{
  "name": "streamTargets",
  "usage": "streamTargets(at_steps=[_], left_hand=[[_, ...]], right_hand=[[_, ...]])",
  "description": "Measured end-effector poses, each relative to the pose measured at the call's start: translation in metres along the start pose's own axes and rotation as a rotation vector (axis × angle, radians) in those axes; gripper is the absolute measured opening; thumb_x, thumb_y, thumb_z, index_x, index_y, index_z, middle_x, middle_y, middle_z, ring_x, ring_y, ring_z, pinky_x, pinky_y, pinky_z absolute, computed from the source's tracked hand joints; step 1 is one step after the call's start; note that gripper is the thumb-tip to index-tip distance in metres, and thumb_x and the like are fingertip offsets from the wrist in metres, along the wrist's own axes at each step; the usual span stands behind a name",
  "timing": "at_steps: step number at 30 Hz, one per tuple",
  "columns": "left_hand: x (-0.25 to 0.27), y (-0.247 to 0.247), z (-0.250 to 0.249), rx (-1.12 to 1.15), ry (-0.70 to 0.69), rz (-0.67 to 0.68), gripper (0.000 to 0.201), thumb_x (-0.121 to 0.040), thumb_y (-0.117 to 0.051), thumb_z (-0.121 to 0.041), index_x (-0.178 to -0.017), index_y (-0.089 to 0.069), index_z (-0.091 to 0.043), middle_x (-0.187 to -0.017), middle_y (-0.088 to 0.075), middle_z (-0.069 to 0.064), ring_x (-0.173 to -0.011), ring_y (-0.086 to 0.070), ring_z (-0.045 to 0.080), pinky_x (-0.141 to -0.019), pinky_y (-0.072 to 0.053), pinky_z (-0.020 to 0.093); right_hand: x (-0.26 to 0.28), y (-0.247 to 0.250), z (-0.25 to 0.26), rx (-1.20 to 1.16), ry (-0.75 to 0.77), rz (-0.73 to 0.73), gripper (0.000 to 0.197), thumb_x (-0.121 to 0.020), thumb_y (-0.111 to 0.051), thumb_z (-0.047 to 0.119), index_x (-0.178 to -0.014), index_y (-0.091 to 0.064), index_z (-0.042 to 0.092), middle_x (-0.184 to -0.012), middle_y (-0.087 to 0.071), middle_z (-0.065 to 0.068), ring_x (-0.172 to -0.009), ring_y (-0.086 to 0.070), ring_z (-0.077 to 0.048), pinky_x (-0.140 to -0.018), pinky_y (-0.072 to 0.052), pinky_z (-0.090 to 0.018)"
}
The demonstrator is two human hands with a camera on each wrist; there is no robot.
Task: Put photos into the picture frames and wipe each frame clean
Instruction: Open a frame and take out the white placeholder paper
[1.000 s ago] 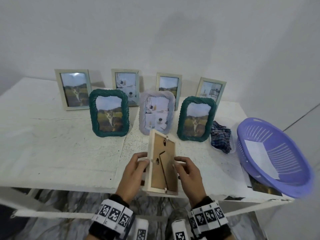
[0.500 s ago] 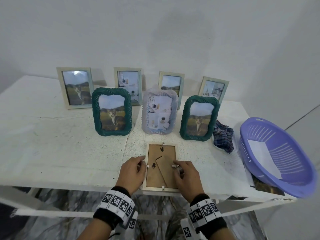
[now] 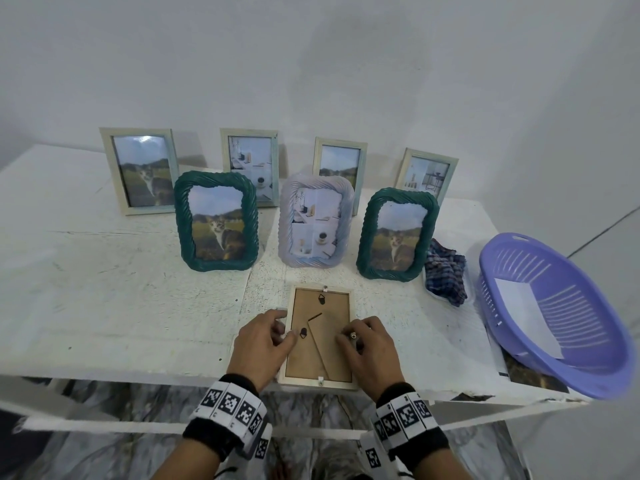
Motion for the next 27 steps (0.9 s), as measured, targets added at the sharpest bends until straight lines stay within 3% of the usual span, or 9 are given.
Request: streamTargets(at_steps=[3, 5, 9, 14, 18, 21, 23, 27], left_hand=[[0.0, 0.0, -0.001, -0.031, 0.003, -0.04, 0.028, -0.086, -0.068, -0.033, -0.11, -0.063, -0.02, -0.079, -0.06, -0.01, -0.071, -0.058, 0.003, -0.07, -0.05, 0.025], [-0.002, -0.001, 0.0, -0.029, 0.023, -0.055, 0.026, -0.086, -0.067, -0.032, -0.108, -0.063, -0.019, -0.079, -0.061, -0.008, -0.072, -0.059, 0.008, -0.072, -0.051, 0.029], [-0.003, -0.005, 0.001, -0.046, 0.055, -0.054, 0.022, -0.087, -0.065, -0.031, -0.104, -0.061, -0.018, -0.082, -0.064, -0.005, -0.076, -0.06, 0.015, -0.074, -0.05, 0.031], [-0.003, -0.002, 0.003, 0.006, 0.057, -0.058, 0.02, -0.084, -0.068, -0.03, -0.101, -0.063, -0.02, -0.075, -0.063, -0.008, -0.072, -0.061, 0.011, -0.073, -0.052, 0.031], [0.0, 0.001, 0.008, 0.102, 0.06, -0.086, 0.02, -0.08, -0.074, -0.03, -0.099, -0.066, -0.026, -0.07, -0.064, -0.008, -0.066, -0.061, 0.003, -0.068, -0.053, 0.026], [0.0, 0.001, 0.012, 0.169, 0.071, -0.08, 0.019, -0.081, -0.075, -0.033, -0.097, -0.065, -0.031, -0.07, -0.065, -0.01, -0.067, -0.061, 0.002, -0.064, -0.051, 0.021], [0.0, 0.002, 0.014, 0.213, 0.088, -0.084, 0.015, -0.083, -0.074, -0.03, -0.096, -0.067, -0.028, -0.07, -0.065, -0.01, -0.066, -0.061, 0.002, -0.063, -0.053, 0.025], [0.0, 0.001, 0.015, 0.205, 0.086, -0.083, 0.013, -0.083, -0.073, -0.027, -0.095, -0.069, -0.026, -0.072, -0.065, -0.009, -0.063, -0.061, 0.004, -0.061, -0.053, 0.024]], right_hand=[[-0.003, -0.002, -0.002, 0.01, -0.031, 0.017, 0.008, -0.084, -0.067, 0.021, -0.084, -0.065, 0.014, -0.088, -0.05, 0.003, -0.066, -0.048, -0.002, -0.061, -0.035, -0.008], [-0.003, -0.002, -0.003, -0.02, -0.054, 0.048, 0.008, -0.082, -0.066, 0.019, -0.089, -0.062, 0.018, -0.09, -0.05, 0.004, -0.069, -0.049, -0.002, -0.063, -0.039, -0.011], [0.001, -0.002, -0.013, -0.15, -0.104, 0.131, 0.028, -0.083, -0.061, 0.012, -0.103, -0.051, 0.028, -0.097, -0.054, 0.005, -0.076, -0.054, -0.009, -0.066, -0.048, -0.019], [0.003, 0.0, -0.017, -0.202, -0.094, 0.172, 0.033, -0.088, -0.059, 0.012, -0.114, -0.049, 0.029, -0.102, -0.056, 0.004, -0.082, -0.058, -0.01, -0.071, -0.051, -0.021], [-0.011, 0.003, -0.01, -0.024, -0.073, 0.219, 0.034, -0.09, -0.06, 0.027, -0.123, -0.05, 0.024, -0.104, -0.056, 0.002, -0.083, -0.059, -0.013, -0.075, -0.052, -0.029], [-0.034, 0.014, 0.009, 0.202, -0.003, 0.14, 0.033, -0.091, -0.056, 0.033, -0.121, -0.054, 0.018, -0.111, -0.054, -0.002, -0.094, -0.056, -0.02, -0.079, -0.046, -0.029], [-0.05, 0.016, 0.024, 0.308, 0.041, 0.125, 0.034, -0.092, -0.053, 0.036, -0.12, -0.056, 0.016, -0.114, -0.054, -0.005, -0.104, -0.051, -0.024, -0.083, -0.046, -0.034], [-0.08, -0.003, 0.036, 0.45, -0.001, 0.27, 0.047, -0.092, -0.052, 0.049, -0.123, -0.054, 0.014, -0.121, -0.051, -0.007, -0.115, -0.046, -0.027, -0.089, -0.046, -0.039]])
Point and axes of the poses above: each hand's wrist, its own x-axis away from the middle knuckle, its own y-axis out of the back of the hand, z = x × y, the point moved 9 cm from there along -x, towards the middle knuckle
